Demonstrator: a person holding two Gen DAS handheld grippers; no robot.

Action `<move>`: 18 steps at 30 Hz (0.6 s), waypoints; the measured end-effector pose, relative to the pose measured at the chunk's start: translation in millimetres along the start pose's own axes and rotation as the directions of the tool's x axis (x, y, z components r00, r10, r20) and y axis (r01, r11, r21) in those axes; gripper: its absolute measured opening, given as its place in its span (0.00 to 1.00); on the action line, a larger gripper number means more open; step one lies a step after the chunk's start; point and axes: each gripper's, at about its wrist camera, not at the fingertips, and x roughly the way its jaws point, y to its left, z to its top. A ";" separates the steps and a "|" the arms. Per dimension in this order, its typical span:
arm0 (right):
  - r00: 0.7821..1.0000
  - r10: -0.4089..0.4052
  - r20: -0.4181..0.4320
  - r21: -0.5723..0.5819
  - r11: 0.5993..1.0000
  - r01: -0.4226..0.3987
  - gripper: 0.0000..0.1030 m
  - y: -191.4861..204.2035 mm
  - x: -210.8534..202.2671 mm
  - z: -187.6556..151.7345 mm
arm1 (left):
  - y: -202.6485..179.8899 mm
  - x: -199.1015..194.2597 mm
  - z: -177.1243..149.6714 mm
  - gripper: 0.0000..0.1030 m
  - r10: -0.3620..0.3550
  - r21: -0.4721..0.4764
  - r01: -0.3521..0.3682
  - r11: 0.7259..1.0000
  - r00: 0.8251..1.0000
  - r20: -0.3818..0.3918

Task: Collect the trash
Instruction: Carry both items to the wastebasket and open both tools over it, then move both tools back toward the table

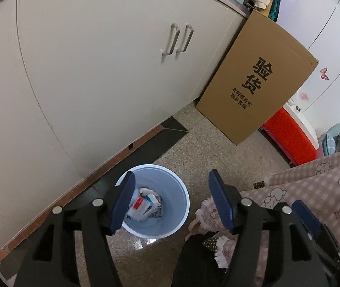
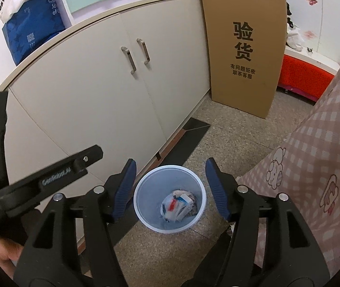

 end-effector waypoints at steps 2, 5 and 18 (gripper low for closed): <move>1.000 0.001 0.009 0.003 1.000 -0.001 0.58 -0.9 -5.6 1.1 | -1.2 -6.4 -2.2 0.61 -0.006 0.004 0.006 1.000 1.000 0.003; 0.999 0.003 0.037 0.008 1.000 -0.003 0.59 -2.4 -22.1 4.1 | -5.8 -19.4 -2.4 0.61 -0.015 0.013 0.015 1.000 1.000 0.019; 0.973 -0.026 0.229 0.066 0.998 0.011 0.63 -30.4 -141.3 15.5 | -72.6 -117.9 -13.4 0.65 -0.133 0.138 0.112 0.984 0.978 0.158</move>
